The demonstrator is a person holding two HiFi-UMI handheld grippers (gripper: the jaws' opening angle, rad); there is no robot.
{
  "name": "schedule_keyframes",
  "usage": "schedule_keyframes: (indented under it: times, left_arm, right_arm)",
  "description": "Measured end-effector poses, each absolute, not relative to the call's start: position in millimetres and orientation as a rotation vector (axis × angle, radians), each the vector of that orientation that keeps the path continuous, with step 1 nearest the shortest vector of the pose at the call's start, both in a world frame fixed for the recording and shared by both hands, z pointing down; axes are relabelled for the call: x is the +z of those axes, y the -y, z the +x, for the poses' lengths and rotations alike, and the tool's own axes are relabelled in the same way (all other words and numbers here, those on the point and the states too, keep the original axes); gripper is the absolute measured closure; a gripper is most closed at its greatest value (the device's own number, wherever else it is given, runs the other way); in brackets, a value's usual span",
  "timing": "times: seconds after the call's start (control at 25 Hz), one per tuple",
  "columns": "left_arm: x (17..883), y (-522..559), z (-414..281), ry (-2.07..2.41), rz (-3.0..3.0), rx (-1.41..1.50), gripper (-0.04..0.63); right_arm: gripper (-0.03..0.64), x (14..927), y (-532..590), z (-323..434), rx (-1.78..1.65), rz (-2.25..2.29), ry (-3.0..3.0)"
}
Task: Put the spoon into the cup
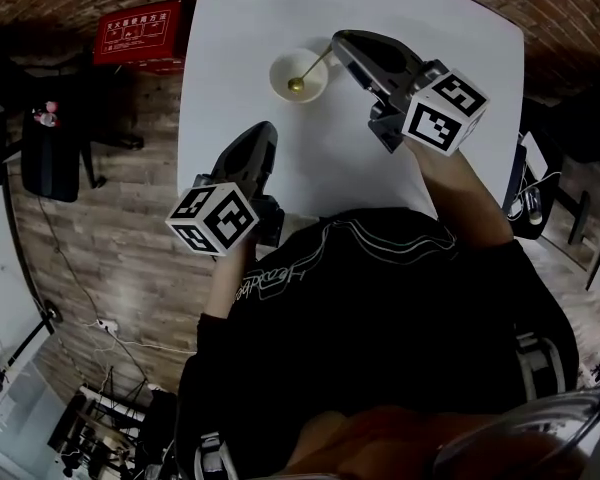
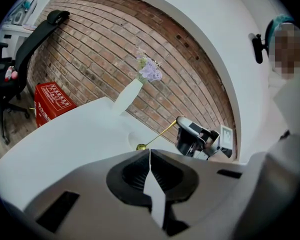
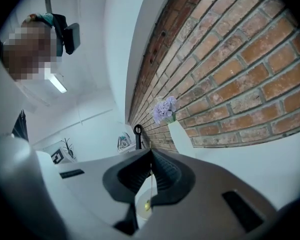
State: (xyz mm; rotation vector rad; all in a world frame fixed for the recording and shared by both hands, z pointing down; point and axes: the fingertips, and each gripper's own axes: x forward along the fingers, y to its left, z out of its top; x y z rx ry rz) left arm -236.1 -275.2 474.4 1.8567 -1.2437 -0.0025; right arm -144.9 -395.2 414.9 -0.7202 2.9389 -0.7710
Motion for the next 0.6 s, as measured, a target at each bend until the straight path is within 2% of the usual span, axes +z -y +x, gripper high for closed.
schedule_keyframes:
  times: [0.6]
  left_arm:
    - [497.5, 276.7, -238.2, 1.244, 1.794, 0.016, 0.588]
  right_arm:
    - [0.617, 472.0, 407.5, -164.7, -0.895, -0.716, -3.000]
